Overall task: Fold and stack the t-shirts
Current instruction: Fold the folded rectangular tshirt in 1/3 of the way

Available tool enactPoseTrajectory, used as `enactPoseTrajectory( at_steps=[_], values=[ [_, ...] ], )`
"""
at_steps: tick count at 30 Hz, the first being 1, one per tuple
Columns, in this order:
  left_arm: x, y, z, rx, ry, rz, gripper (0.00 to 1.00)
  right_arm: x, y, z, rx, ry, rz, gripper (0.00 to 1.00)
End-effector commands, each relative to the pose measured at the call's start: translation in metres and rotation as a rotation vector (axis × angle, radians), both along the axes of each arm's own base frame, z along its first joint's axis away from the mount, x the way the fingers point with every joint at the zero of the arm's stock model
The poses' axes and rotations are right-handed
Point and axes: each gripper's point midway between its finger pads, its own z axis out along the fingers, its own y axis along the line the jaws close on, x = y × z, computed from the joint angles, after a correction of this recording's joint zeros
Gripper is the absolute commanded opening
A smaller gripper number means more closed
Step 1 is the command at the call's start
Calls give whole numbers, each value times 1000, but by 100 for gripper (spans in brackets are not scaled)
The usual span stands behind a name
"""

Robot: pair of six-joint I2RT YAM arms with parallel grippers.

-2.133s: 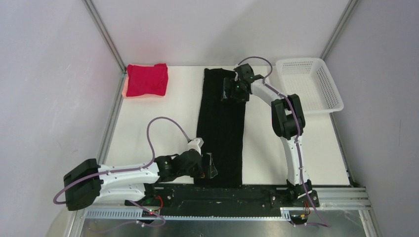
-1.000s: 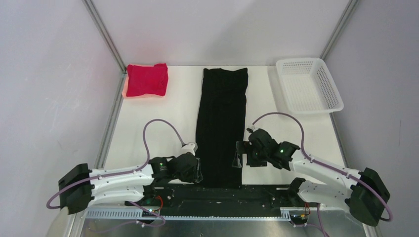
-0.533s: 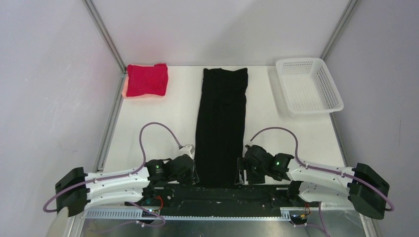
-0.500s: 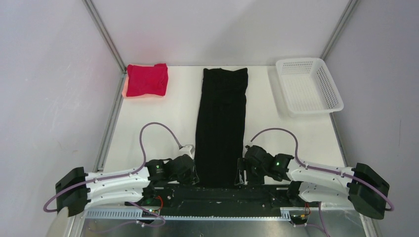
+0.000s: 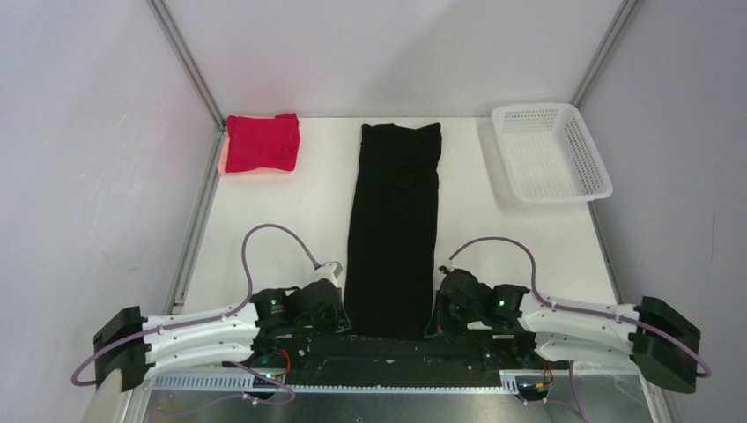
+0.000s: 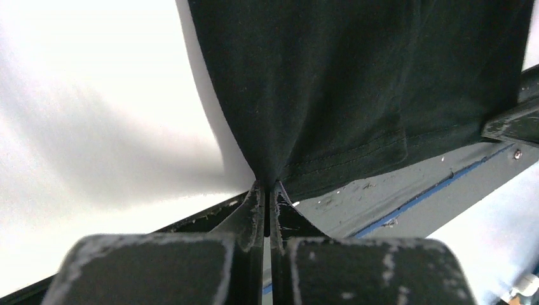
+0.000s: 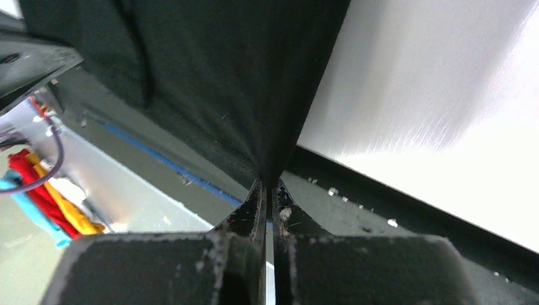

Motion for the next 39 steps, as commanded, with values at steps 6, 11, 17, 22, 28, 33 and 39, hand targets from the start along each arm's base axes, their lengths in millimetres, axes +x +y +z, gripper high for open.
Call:
enactPoseTrajectory(
  at_steps=[6,11,17,22,28,33,39],
  values=[
    [-17,6,2,-63,54,-2,0,-26,-20,7,16,52,24,0],
    [-27,-6,17,-114,62,-58,0,-27,-9,14,66,46,65,0],
    [-5,-16,44,-130,-66,-48,0,-2,-11,37,56,-84,52,0],
    [45,-20,76,-64,-258,27,0,44,-2,76,154,-198,-2,0],
    [118,-16,110,15,-378,146,0,118,6,116,176,-353,-45,0],
    [180,-18,142,64,-445,184,0,191,6,137,170,-443,-133,0],
    [246,-15,153,120,-443,217,0,254,1,138,148,-459,-189,0]
  ],
)
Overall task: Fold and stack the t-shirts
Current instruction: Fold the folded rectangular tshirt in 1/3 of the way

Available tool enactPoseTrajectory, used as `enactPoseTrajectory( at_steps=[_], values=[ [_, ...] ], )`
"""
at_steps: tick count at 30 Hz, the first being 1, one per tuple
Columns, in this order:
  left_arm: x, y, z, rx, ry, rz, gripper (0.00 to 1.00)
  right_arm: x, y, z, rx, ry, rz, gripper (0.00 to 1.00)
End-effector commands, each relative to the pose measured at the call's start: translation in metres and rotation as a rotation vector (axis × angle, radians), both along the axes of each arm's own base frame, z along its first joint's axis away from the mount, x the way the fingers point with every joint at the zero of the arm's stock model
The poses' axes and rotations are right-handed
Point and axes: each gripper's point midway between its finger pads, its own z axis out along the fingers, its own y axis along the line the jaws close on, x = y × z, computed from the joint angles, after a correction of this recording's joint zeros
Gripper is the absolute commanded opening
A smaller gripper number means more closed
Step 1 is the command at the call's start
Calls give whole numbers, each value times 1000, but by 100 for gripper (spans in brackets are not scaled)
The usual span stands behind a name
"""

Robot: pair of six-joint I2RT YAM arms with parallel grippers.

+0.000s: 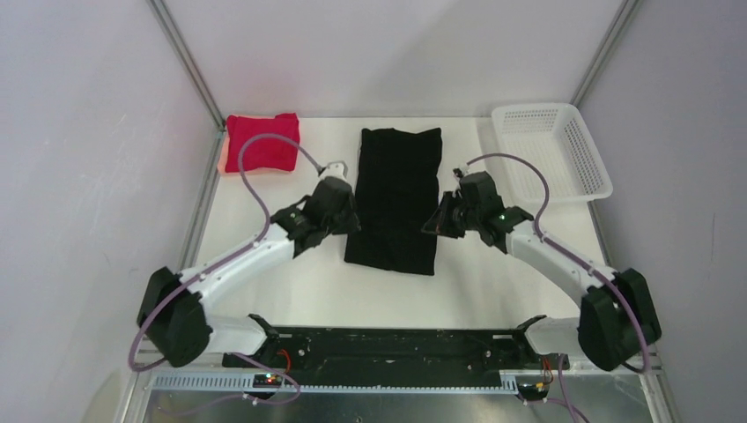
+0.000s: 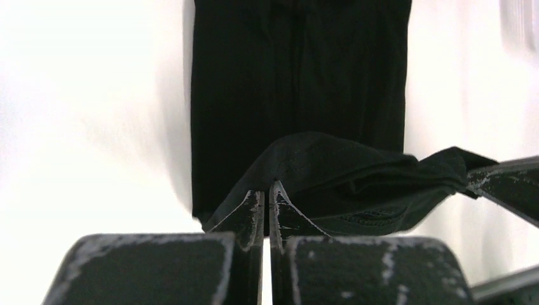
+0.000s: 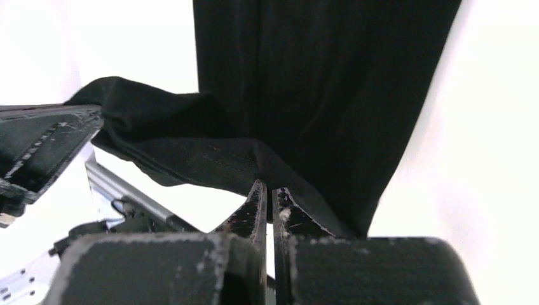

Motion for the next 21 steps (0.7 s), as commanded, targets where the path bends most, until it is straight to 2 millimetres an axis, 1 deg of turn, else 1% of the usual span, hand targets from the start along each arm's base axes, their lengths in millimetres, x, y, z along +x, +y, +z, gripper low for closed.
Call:
enactPoseTrajectory(
  at_steps=[1,2,3,4,5,6,7,8,9,10,11,12,13,14,15,16,17,18,19,20,21],
  values=[
    [49,1,15,38,-51,-19,0,47,3,18,16,-98,6,0],
    [59,1,22,25,-57,-21,0,57,0,21,19,-105,-8,0],
    [65,1,13,38,-36,-22,0,63,-1,17,12,-99,-11,0],
    [74,0,19,33,-46,-26,0,71,-4,20,16,-108,-22,0],
    [80,-1,10,47,-28,-30,0,79,-4,19,13,-114,-24,0],
    [89,-4,19,36,-43,-42,0,86,-9,20,15,-117,-35,0],
    [94,-6,8,39,-13,-55,0,93,-8,21,15,-126,-34,0],
    [102,-9,6,45,-10,-65,0,99,-11,21,18,-128,-39,0],
    [107,-9,6,41,-7,-66,0,106,-11,19,15,-127,-40,0],
    [115,-11,4,43,-5,-69,0,111,-12,13,11,-114,-40,0],
    [120,-10,3,41,-2,-65,0,117,-13,15,15,-119,-45,0],
    [128,-12,1,44,0,-68,0,120,-12,7,14,-100,-38,0],
    [135,-13,7,31,-9,-72,0,127,-14,12,18,-109,-46,0],
    [139,-14,-3,33,11,-75,0,130,-15,4,15,-92,-48,0],
    [146,-15,1,19,6,-77,0,136,-18,6,22,-95,-55,0],
    [148,-17,-8,17,28,-87,0,140,-18,0,24,-86,-55,0],
    [152,-19,-7,2,31,-96,0,145,-18,2,33,-89,-53,0],
    [153,-19,-16,5,49,-97,0,148,-18,-5,31,-73,-52,0],
    [156,-18,-17,-2,55,-95,0,152,-16,-3,37,-76,-47,0],
    [157,-17,-24,-1,70,-95,0,155,-15,-9,36,-63,-47,0],
    [159,-16,-25,-6,75,-91,0,157,-15,-12,37,-57,-47,0]
  ],
)
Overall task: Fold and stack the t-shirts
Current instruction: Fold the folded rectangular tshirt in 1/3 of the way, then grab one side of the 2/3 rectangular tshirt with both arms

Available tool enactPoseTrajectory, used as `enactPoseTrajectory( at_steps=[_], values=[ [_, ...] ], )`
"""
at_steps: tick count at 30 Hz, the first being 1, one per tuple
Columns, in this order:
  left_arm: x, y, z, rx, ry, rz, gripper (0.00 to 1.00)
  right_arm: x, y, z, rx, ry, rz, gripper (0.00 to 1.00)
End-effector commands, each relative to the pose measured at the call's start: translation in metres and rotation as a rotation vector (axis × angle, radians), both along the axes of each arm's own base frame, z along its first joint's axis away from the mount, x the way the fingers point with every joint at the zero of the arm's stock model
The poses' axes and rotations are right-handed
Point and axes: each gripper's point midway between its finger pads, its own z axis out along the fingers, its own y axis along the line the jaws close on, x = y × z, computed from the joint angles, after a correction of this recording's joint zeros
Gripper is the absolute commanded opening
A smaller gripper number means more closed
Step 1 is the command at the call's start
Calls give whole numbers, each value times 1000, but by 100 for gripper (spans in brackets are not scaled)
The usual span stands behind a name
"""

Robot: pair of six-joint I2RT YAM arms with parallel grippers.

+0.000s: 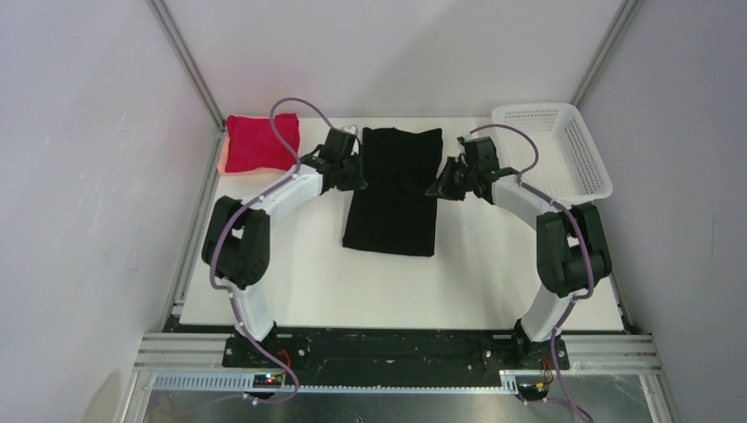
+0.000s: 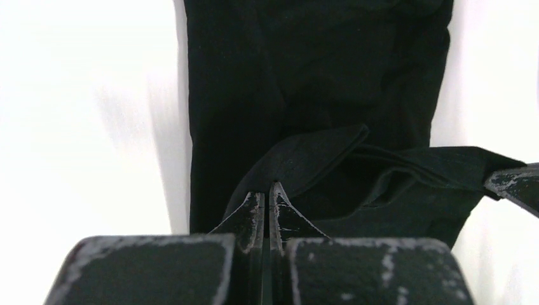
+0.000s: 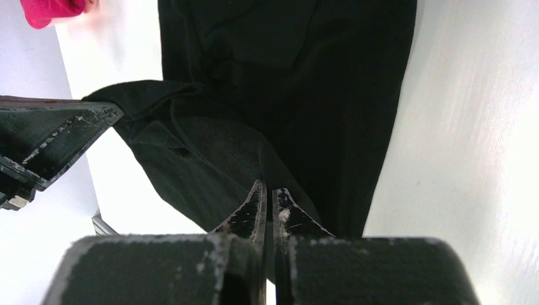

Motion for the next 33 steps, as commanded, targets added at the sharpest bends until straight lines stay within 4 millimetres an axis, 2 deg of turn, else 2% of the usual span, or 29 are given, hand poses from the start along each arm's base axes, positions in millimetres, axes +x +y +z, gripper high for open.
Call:
enactPoseTrajectory(
  at_steps=[1,2,4,5,6,7,9,10,11,12,13,16,17,20,21,22,23,24,25,26,27,29,30,33],
  values=[
    [14,-3,-2,-32,7,-37,3,26,8,7,34,-51,28,0],
    [16,-3,-7,-33,17,-33,5,29,6,1,35,-38,17,2],
    [21,-1,-13,-26,24,-12,23,38,3,-2,34,-46,-8,14],
    [27,1,-10,-25,13,2,39,43,-1,-1,30,-55,-23,36],
    [29,3,-9,-24,10,10,49,46,-2,-1,27,-61,-27,48],
    [35,5,-2,-33,-4,23,77,50,-3,4,26,-74,-29,66],
    [39,9,17,-50,-41,39,97,50,-2,11,12,-95,-17,95],
    [39,12,35,-52,-80,51,98,45,-3,17,-2,-103,-5,97],
    [37,18,39,-42,-93,72,99,41,-1,23,-16,-115,2,99],
    [37,26,54,-32,-132,103,99,32,1,20,-40,-105,26,99],
    [29,31,61,-35,-143,117,100,27,1,26,-57,-126,33,99],
    [10,40,54,-46,-114,159,100,0,10,20,-77,-113,74,99],
    [-3,44,43,-45,-83,166,100,-5,11,23,-72,-117,82,99],
    [-32,44,14,-78,4,164,100,-29,16,10,-83,-63,107,100],
    [-46,48,-1,-72,39,165,100,-35,14,10,-97,-52,100,100],
    [-52,49,-8,-77,59,168,100,-45,9,-2,-136,-28,85,100],
    [-66,52,-21,-78,90,164,100,-51,6,0,-144,-28,68,100],
    [-83,54,-39,-78,141,160,100,-62,-1,-15,-171,4,50,99],
    [-88,52,-40,-98,140,150,100,-67,-2,-12,-154,2,30,99],
    [-102,56,-55,-94,177,160,99,-81,-5,-27,-148,42,32,99],
    [-104,55,-56,-109,168,159,98,-89,-6,-34,-127,62,19,99],
    [-115,57,-68,-121,191,169,92,-100,-5,-43,-99,88,16,99],
    [-121,58,-76,-130,206,177,84,-103,-4,-45,-95,97,16,98],
    [-128,52,-86,-172,227,165,72,-111,-3,-57,-103,132,7,95]
  ],
)
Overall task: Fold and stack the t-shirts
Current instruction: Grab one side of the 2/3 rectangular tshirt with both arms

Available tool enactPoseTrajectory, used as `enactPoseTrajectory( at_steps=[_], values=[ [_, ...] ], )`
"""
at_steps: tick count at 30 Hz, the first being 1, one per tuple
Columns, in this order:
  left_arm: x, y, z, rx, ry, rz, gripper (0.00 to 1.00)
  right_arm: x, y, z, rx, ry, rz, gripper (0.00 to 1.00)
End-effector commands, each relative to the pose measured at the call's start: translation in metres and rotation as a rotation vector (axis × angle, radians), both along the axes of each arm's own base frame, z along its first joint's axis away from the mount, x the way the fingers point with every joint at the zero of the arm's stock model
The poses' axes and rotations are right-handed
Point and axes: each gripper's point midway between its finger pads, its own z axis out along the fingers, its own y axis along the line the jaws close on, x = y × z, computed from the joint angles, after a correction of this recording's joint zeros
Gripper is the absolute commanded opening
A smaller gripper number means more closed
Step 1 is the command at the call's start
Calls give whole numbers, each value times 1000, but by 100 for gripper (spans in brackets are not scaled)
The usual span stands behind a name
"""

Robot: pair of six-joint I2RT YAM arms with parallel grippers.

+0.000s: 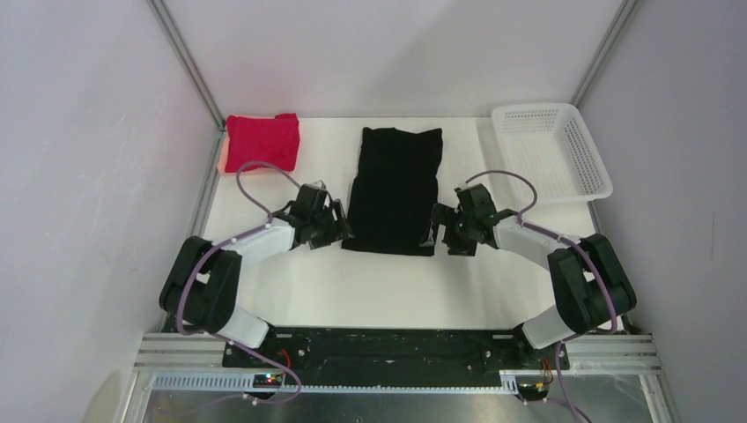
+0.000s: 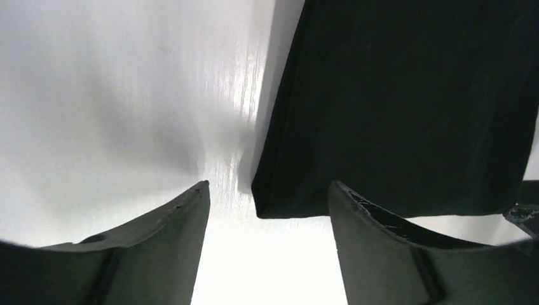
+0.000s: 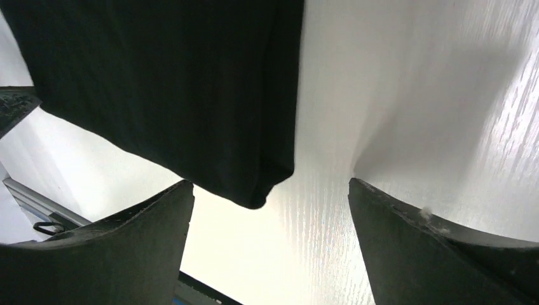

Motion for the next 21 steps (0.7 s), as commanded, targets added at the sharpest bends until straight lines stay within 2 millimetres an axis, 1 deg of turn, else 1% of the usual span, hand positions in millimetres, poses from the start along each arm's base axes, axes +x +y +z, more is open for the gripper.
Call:
enactPoseTrajectory(
  at_steps=[1,2,3,4,7,8,9,13,15,16,18,19,21],
  values=[
    [-10,-13,-11,-109,13,10,70,4,8,5,35,-22,-47,92],
    [-11,-14,-12,-116,17,8,63,2,9,1,35,-13,-48,91],
    [-12,-15,-14,-123,19,8,59,2,9,0,36,-9,-58,88],
    [-13,-19,-13,-141,23,-4,53,-1,10,-3,31,-6,-62,87],
    [-20,-21,-16,-157,31,-13,44,1,5,-8,-6,-23,-122,81],
    [-21,-22,-17,-157,35,-14,40,-1,4,-11,-14,-24,-134,78],
    [-25,-21,-20,-154,46,-14,38,1,5,-8,2,-33,-149,76],
    [-32,-20,-30,-138,71,-8,34,-1,6,-13,25,-27,-168,66],
    [-32,-24,-33,-147,83,-16,25,-3,9,-17,36,-10,-164,59],
    [-32,-26,-34,-151,86,-17,15,-6,11,-21,41,6,-159,54],
    [-29,-28,-35,-151,88,-18,2,-8,14,-25,50,22,-158,47],
    [-28,-27,-35,-147,83,-15,1,-9,14,-28,49,26,-160,45],
    [-26,-24,-35,-130,62,-2,0,-9,12,-32,46,23,-177,32]
  ],
)
